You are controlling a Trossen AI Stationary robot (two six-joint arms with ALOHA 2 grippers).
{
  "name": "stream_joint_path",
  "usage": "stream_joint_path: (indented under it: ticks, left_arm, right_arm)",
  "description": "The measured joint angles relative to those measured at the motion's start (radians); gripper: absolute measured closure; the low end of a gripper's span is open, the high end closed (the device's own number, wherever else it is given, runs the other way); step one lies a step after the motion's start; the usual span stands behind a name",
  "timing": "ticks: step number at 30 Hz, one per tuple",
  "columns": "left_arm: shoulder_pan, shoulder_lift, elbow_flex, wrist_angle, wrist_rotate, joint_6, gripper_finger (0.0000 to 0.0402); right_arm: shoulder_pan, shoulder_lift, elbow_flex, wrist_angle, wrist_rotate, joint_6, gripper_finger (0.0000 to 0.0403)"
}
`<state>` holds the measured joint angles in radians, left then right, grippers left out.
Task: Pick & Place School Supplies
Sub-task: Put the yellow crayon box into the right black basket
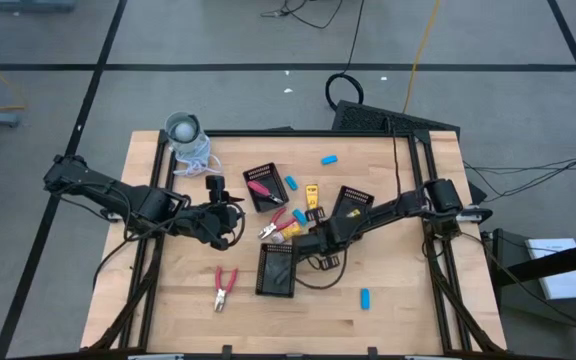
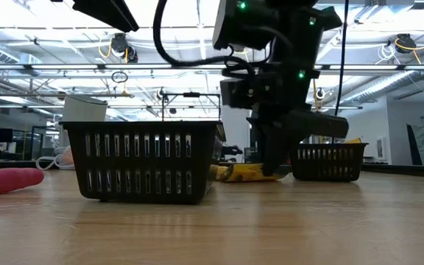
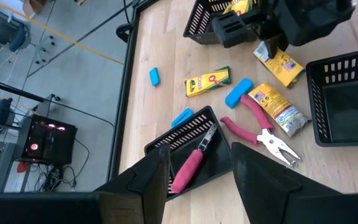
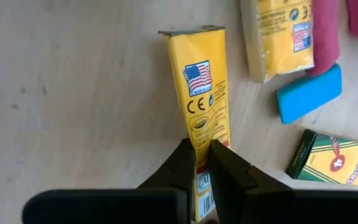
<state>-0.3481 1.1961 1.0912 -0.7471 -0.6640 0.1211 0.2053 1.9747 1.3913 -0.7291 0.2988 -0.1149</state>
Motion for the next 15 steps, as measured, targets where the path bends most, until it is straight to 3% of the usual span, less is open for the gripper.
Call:
stream_joint_path:
  ticks: [9,15]
  left_arm:
    - [0.0,0.0,0.0,-0.004,0.0,-0.002,0.0225]
    - [0.0,0.0,0.0,-0.005,0.0,-0.009,0.0225]
  right_arm:
    - [-0.004,-0.078,0.008,0.019,0.095,-0.021,0.038]
    - [-0.034,-0.089,0.059,-0.063,0.185,-0.07,0.038]
